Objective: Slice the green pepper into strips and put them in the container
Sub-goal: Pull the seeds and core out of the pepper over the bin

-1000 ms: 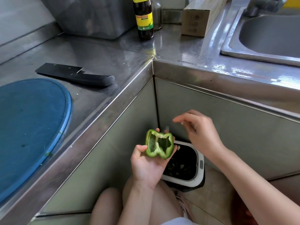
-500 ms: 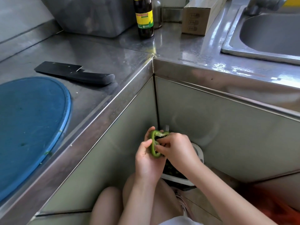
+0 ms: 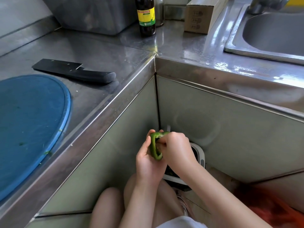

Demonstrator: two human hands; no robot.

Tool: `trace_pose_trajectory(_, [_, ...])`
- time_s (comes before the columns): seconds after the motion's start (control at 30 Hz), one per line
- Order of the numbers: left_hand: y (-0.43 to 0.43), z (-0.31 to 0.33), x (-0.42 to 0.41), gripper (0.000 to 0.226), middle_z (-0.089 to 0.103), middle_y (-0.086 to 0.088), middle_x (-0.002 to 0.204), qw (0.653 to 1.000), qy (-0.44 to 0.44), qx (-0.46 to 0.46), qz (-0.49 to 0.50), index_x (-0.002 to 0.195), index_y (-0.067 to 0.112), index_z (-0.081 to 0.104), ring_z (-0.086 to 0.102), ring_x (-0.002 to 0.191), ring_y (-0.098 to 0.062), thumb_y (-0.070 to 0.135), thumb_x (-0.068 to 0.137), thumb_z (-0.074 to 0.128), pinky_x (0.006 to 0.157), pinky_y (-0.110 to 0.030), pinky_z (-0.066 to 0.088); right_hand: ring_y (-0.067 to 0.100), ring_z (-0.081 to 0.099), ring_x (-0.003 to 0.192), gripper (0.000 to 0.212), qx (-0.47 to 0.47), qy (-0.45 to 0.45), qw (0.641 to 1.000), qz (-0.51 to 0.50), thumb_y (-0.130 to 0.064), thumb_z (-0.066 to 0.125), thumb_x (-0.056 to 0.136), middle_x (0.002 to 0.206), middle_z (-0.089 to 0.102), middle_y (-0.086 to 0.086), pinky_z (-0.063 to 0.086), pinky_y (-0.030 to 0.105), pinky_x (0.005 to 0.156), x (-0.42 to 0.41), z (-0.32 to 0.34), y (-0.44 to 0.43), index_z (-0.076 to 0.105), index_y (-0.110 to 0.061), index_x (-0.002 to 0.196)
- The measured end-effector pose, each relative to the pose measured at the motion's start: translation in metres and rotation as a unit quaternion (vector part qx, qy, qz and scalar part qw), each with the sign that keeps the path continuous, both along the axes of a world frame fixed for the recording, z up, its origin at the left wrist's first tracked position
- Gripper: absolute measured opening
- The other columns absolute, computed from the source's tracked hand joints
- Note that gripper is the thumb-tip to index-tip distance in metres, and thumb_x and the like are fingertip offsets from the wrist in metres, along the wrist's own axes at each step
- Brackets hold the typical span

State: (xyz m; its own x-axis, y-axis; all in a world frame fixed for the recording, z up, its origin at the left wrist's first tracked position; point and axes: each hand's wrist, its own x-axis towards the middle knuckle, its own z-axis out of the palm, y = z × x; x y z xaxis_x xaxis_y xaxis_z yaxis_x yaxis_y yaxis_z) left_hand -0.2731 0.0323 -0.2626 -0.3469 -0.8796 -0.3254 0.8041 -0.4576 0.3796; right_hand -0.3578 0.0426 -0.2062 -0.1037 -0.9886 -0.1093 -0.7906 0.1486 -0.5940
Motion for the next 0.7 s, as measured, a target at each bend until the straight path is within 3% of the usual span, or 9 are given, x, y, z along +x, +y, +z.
trace_pose_trajectory(0.2, [0.002,-0.002,0.000,0.052,0.070,-0.012,0.101,1.000,-0.003,-0.002,-0.002,0.089,0.018,0.076,0.069,0.092,-0.024,0.025,0.040,0.094,0.089,-0.035,0.050,0.009,0.043,0.063,0.017,-0.091,-0.004,0.995,0.040,-0.004,0.058,0.075,0.068,0.056,-0.005,0.029,0.008,0.049,-0.001,-0.006,0.007,0.069,-0.014,0.068])
trace_pose_trajectory(0.3, [0.001,-0.001,0.000,0.052,0.070,-0.012,0.102,1.000,0.003,0.000,0.000,0.089,0.018,0.076,0.069,0.094,-0.024,0.026,0.041,0.095,0.088,-0.035,0.051,0.014,0.046,0.061,0.014,-0.116,0.005,0.992,0.045,-0.001,0.058,0.073,0.069,0.062,0.003,0.024,0.014,0.048,-0.003,-0.013,0.006,0.065,-0.010,0.064])
trace_pose_trajectory(0.4, [-0.002,0.000,0.001,0.049,0.068,-0.015,0.104,0.999,0.039,0.002,0.003,0.093,0.016,0.075,0.068,0.098,-0.028,0.022,0.048,0.092,0.088,-0.038,0.053,0.023,0.056,0.064,0.014,-0.134,-0.018,0.991,0.018,-0.003,0.059,0.079,0.071,0.061,0.007,0.038,0.030,0.054,-0.007,-0.022,0.008,0.069,-0.007,0.071])
trace_pose_trajectory(0.57, [-0.005,0.001,0.000,0.043,0.066,-0.019,0.104,0.998,0.058,0.017,0.034,0.102,0.016,0.072,0.064,0.097,-0.034,0.031,0.062,0.078,0.102,-0.047,0.037,0.011,0.062,0.068,0.010,-0.174,-0.112,0.975,-0.077,-0.006,0.073,0.076,0.075,0.069,-0.002,0.045,0.019,0.068,-0.030,-0.017,0.010,0.076,-0.014,0.081])
trace_pose_trajectory(0.7, [-0.006,0.003,-0.001,0.039,0.066,-0.018,0.105,0.997,0.047,0.039,0.046,0.102,0.016,0.071,0.063,0.100,-0.037,0.040,0.072,0.067,0.108,-0.051,0.032,0.011,0.064,0.072,0.013,-0.125,-0.103,0.982,-0.097,-0.002,0.071,0.077,0.077,0.070,-0.003,0.049,0.025,0.073,-0.048,-0.016,-0.002,0.075,-0.014,0.082])
